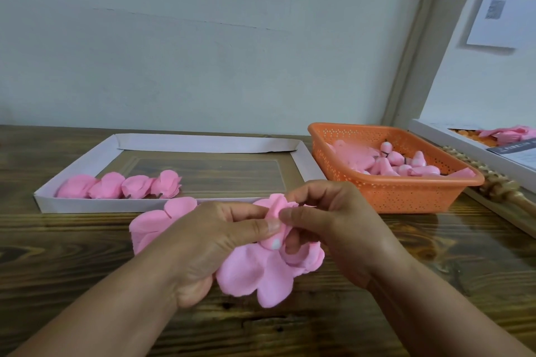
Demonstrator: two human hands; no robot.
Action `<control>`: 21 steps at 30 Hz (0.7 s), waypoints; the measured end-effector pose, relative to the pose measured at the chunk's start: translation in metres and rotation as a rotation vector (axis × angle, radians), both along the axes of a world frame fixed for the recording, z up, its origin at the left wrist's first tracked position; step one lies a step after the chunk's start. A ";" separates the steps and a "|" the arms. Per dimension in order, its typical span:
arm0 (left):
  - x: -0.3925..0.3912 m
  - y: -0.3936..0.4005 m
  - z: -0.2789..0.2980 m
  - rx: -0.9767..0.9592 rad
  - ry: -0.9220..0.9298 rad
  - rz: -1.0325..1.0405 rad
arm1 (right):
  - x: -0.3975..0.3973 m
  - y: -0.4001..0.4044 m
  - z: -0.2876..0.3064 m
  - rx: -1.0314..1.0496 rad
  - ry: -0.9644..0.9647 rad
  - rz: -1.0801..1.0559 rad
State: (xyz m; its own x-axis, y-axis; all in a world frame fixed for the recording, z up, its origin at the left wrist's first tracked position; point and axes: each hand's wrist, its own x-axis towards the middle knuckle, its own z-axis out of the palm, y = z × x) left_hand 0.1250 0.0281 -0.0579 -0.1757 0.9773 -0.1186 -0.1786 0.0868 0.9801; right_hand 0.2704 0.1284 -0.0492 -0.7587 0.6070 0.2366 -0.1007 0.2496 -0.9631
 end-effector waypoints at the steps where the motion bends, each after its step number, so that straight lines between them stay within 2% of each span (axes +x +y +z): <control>1: 0.002 0.000 -0.001 -0.005 -0.006 0.021 | 0.000 0.000 0.000 0.013 0.001 -0.027; 4: 0.004 0.000 -0.001 -0.031 -0.064 0.098 | -0.001 -0.001 -0.001 0.061 -0.002 -0.105; 8: 0.000 0.001 -0.003 -0.065 -0.351 0.278 | -0.001 0.001 -0.003 0.058 0.045 -0.223; 10: 0.002 0.000 -0.006 -0.057 -0.433 0.293 | -0.001 0.000 -0.001 0.053 0.061 -0.239; 16: 0.012 -0.003 -0.015 0.047 -0.292 0.191 | -0.004 -0.004 -0.002 0.053 0.049 -0.218; 21: 0.014 -0.003 -0.020 0.088 -0.276 0.232 | -0.006 -0.006 -0.003 0.034 0.036 -0.217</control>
State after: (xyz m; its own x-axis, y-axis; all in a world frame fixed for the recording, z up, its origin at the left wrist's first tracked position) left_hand 0.1386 0.0249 -0.0777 -0.3673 0.9236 -0.1102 -0.4426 -0.0693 0.8940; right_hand 0.2641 0.1223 -0.0521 -0.6018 0.7465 0.2838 -0.0748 0.3011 -0.9506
